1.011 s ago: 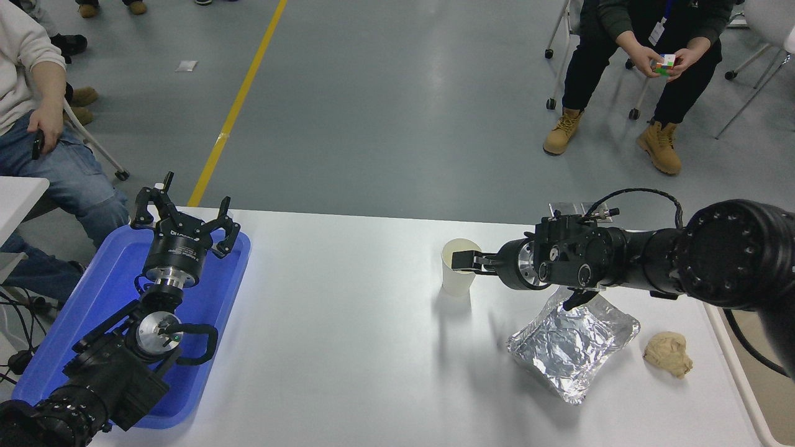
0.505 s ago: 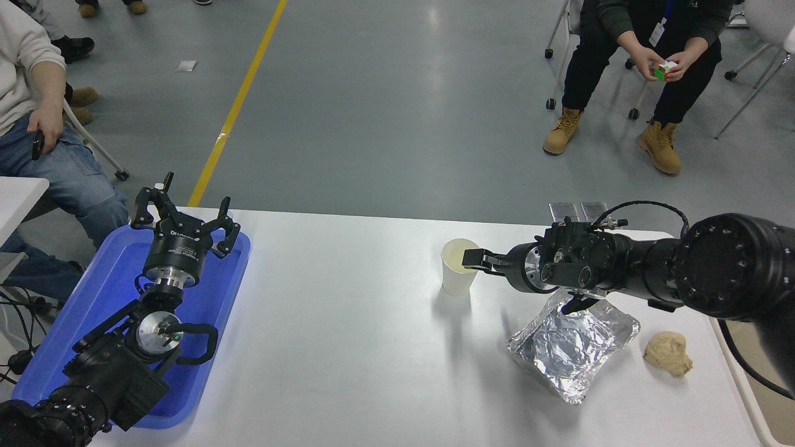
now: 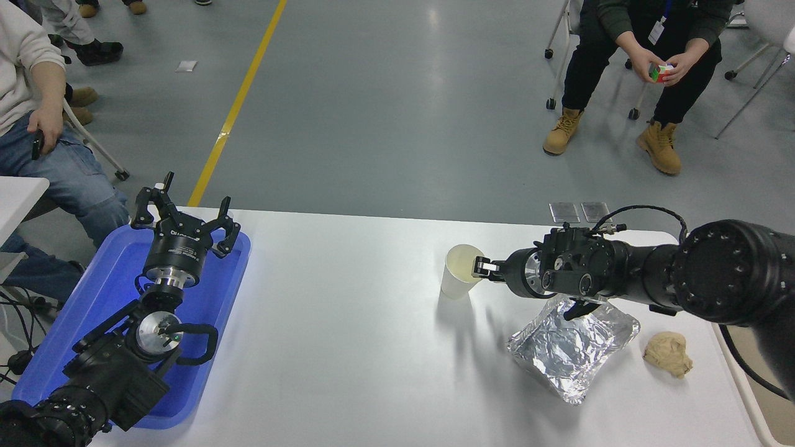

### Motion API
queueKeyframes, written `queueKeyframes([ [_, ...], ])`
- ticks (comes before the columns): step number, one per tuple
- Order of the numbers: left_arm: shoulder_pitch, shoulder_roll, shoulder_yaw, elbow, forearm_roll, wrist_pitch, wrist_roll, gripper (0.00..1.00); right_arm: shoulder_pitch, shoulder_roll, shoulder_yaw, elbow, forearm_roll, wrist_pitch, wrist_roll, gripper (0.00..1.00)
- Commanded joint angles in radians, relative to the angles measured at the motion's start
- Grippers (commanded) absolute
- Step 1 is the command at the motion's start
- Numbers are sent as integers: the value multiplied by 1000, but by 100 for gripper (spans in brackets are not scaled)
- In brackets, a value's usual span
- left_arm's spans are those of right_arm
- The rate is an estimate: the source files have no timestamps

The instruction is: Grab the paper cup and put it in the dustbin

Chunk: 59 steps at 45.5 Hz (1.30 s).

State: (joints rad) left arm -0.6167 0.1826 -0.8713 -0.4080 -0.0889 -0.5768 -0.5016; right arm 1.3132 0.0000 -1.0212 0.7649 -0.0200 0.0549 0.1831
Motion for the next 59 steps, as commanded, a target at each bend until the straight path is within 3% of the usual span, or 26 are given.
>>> queueKeyframes([
  [1,0,0,0,0,0,0,0,100,-2,0,3,8,-43,5,71,0],
  [6,0,2,0,0,0,0,0,100,-2,0,3,10,-57,5,96,0],
  [22,0,0,0,0,0,0,0,100,27,0,1,10,-74,-1,96,0],
  [42,0,2,0,0,0,0,0,100,349,-2,-30,189,-74,117,95,0],
  [59,2,2,0,0,0,0,0,100,621,-170,-77,284,-75,292,95,0],
])
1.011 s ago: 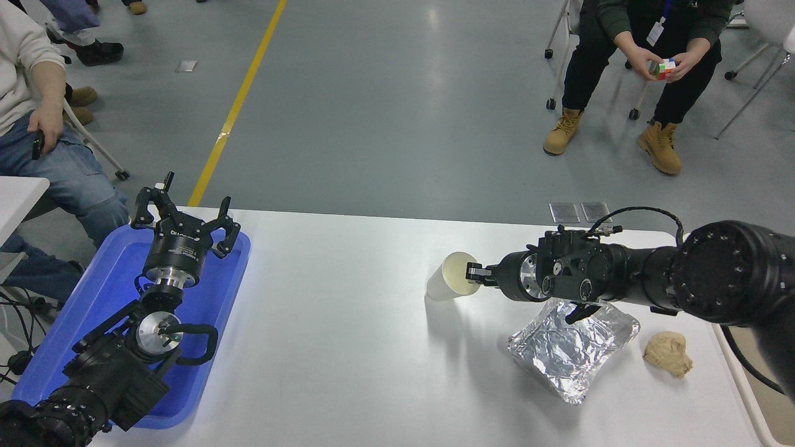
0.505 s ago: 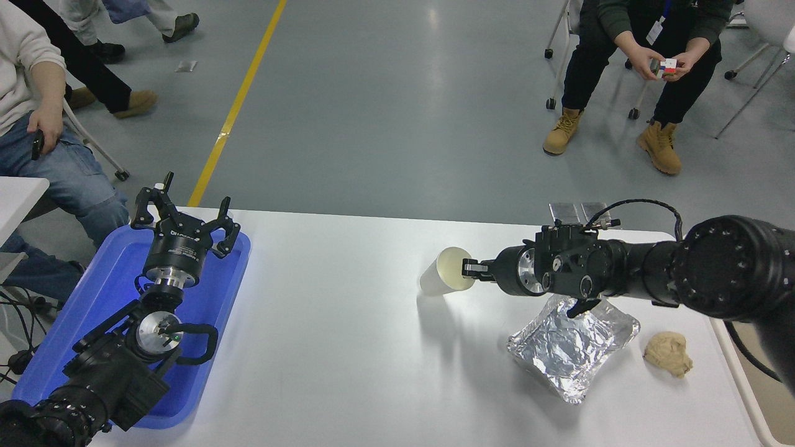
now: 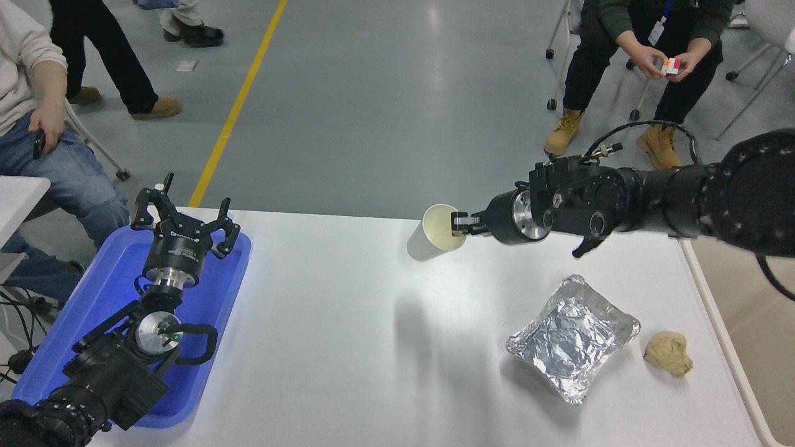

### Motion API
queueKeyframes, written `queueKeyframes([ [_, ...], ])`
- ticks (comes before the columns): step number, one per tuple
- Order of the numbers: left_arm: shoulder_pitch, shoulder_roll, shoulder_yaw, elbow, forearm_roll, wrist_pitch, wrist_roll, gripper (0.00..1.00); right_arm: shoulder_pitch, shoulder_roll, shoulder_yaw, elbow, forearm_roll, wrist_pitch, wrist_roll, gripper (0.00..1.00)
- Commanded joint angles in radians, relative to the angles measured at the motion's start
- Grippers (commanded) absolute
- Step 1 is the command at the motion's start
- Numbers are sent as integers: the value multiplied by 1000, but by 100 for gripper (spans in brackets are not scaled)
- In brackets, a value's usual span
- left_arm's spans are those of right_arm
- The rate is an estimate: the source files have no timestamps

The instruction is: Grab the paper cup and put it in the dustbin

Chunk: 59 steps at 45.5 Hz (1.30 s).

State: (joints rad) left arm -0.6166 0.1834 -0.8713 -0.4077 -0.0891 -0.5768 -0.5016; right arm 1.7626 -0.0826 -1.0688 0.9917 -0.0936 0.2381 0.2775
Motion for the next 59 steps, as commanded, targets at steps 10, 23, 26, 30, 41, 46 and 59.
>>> queueKeyframes([
  [10,0,1,2,1,0,0,0,100,297,-166,-71,58,-23,254,0,0],
  [23,0,-1,0,0,0,0,0,100,439,-256,-79,54,-87,380,0,0],
  [26,1,1,0,0,0,0,0,100,465,-273,-92,54,-94,394,0,0],
  [30,1,1,0,1,0,0,0,100,483,-284,-109,54,-95,409,0,0],
  [41,1,1,0,0,0,0,0,100,471,-282,-137,45,-107,392,-1,0],
  [46,1,-1,0,0,0,0,0,100,434,-282,-171,30,-109,351,-4,0],
  [59,1,-1,0,1,0,0,0,100,325,-345,-365,-18,-61,181,-12,0],
])
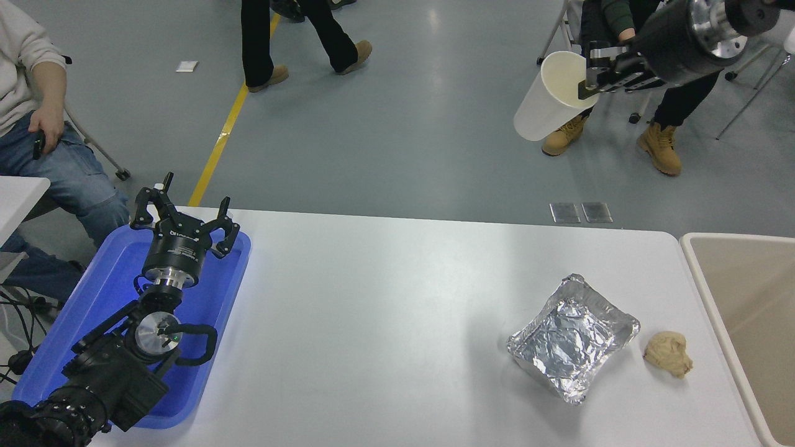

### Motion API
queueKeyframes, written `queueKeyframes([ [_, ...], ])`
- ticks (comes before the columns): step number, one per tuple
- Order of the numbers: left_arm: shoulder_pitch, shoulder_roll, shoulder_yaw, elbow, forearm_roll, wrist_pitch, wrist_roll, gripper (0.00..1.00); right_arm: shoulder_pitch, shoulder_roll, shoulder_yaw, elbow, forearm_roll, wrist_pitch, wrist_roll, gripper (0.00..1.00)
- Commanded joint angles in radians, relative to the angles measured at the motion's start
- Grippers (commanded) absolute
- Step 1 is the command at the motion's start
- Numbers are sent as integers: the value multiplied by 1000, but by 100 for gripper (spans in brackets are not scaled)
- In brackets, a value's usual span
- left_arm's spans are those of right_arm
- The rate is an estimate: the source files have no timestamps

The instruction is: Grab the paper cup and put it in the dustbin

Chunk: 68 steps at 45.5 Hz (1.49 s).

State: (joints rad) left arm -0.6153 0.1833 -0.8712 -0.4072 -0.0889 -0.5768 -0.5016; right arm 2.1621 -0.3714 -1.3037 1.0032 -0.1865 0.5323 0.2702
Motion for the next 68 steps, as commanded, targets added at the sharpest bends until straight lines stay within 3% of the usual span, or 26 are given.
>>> queueKeyframes([
  [1,0,1,0,-1,0,0,0,100,-85,-67,-143,-37,41,-126,-5,0],
  [19,-1,-1,0,-1,0,0,0,100,-533,-225,-244,-353,196,-287,-12,0],
  [27,-1,1,0,-1,0,0,0,100,-656,-267,-239,-362,300,-400,-49,0],
  [36,-1,-1,0,-1,0,0,0,100,-835,-267,-232,-452,416,-498,-129,0],
  [43,-1,-1,0,-1,0,0,0,100,-965,-267,-229,-469,483,-535,-138,0],
  [48,-1,1,0,1,0,0,0,100,-1044,-262,-177,-469,483,-595,-140,0],
  [58,-1,1,0,-1,0,0,0,100,-1232,-225,-6,-489,483,-716,-186,0],
  [68,-1,-1,0,-1,0,0,0,100,-1383,-181,118,-586,483,-726,-198,0],
])
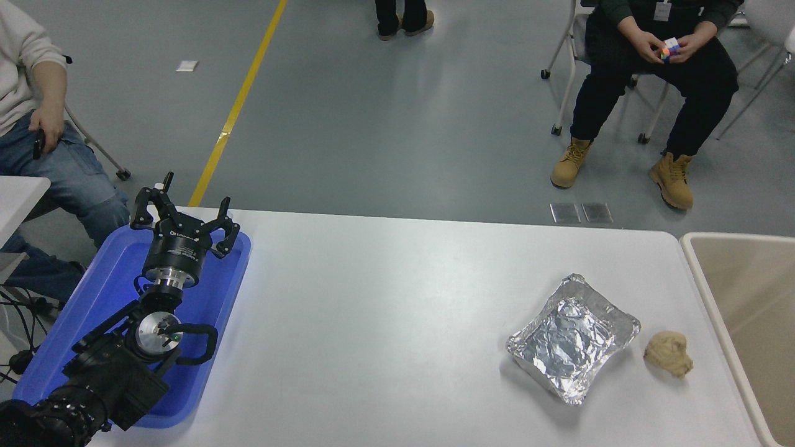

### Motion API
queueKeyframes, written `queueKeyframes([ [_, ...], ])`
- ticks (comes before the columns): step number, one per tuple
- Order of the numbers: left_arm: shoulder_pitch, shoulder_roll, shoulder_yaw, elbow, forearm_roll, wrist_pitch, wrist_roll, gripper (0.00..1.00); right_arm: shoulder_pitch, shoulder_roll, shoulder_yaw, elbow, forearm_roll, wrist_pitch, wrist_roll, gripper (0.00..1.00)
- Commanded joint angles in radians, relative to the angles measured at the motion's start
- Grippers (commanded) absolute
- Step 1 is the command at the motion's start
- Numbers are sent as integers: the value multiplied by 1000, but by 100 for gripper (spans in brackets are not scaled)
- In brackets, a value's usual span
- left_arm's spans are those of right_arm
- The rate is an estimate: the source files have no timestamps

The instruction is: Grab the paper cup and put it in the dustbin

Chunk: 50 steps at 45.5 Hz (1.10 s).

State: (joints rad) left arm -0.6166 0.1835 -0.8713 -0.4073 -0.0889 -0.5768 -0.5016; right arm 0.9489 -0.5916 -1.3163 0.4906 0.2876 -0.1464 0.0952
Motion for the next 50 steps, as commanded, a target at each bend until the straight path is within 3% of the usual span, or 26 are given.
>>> queueKeyframes([
  [1,0,1,0,-1,0,0,0,100,-176,44,135,-73,8,-48,-23,0],
  [25,0,1,0,-1,0,0,0,100,-199,61,186,-75,-1,-51,-23,0],
  [29,0,1,0,-1,0,0,0,100,-197,59,209,-75,-8,-51,-23,30],
  [35,0,-1,0,-1,0,0,0,100,-184,53,235,-81,-22,-68,-22,100],
  [50,0,-1,0,-1,0,0,0,100,-72,59,243,-87,-182,-65,-22,100],
])
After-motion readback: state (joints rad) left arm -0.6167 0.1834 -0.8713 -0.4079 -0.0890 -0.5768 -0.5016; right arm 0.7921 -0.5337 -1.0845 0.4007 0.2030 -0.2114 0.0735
